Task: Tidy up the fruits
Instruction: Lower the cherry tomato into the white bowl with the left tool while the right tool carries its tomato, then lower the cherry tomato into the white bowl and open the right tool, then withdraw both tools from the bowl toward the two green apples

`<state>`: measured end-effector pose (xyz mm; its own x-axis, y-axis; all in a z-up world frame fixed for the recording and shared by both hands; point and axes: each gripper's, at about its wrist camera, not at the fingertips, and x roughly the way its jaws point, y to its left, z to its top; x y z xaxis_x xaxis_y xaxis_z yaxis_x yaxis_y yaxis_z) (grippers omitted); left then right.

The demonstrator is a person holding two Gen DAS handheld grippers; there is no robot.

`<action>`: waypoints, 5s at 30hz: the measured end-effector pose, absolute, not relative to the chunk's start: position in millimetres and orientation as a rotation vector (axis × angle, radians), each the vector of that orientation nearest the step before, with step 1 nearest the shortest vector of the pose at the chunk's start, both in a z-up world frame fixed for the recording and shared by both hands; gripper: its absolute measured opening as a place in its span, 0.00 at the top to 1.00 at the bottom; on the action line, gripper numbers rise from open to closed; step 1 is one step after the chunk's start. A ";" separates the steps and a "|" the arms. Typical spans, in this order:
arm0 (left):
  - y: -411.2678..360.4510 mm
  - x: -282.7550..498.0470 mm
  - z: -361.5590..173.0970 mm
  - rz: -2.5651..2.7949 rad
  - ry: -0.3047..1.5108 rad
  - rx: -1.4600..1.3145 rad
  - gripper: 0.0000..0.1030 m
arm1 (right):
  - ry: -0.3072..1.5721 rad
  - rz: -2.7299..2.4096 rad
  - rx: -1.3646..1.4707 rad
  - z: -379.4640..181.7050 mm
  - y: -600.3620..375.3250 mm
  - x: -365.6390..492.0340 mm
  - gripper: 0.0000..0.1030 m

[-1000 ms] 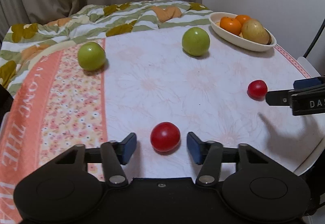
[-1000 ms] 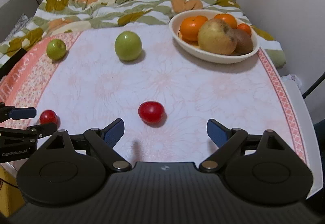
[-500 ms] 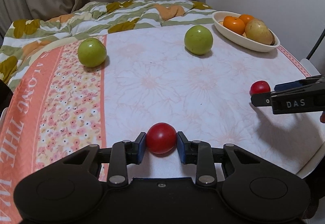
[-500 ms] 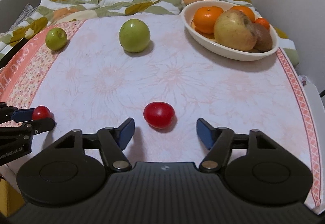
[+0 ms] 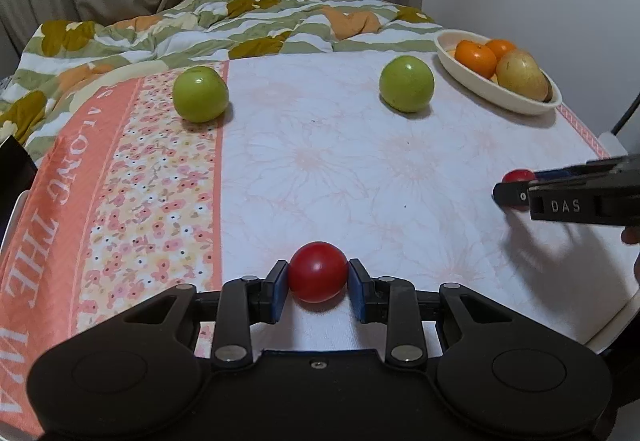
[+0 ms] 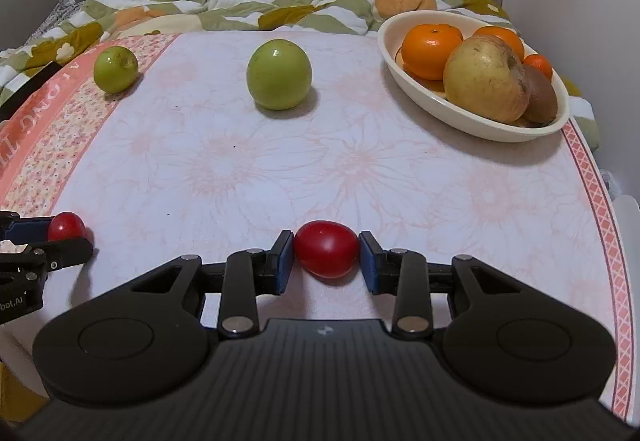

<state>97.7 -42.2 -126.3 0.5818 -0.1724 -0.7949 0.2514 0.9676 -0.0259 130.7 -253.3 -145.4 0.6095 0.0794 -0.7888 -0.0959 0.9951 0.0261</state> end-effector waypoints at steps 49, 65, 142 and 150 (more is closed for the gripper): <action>-226.6 270.7 -20.4 -0.295 0.820 -0.012 0.66 | 0.785 0.089 0.069 -13.9 -459.4 274.3 0.51; -285.0 335.9 -82.1 -0.298 0.899 0.150 0.66 | 0.868 0.119 0.127 -65.7 -484.2 337.0 0.51; -79.8 133.4 20.9 -0.038 0.676 0.047 0.00 | 0.686 0.105 0.037 17.0 -365.6 184.5 0.00; -8.4 146.2 8.4 -0.108 0.716 0.050 0.00 | 0.714 0.008 0.073 11.0 -307.0 153.2 0.00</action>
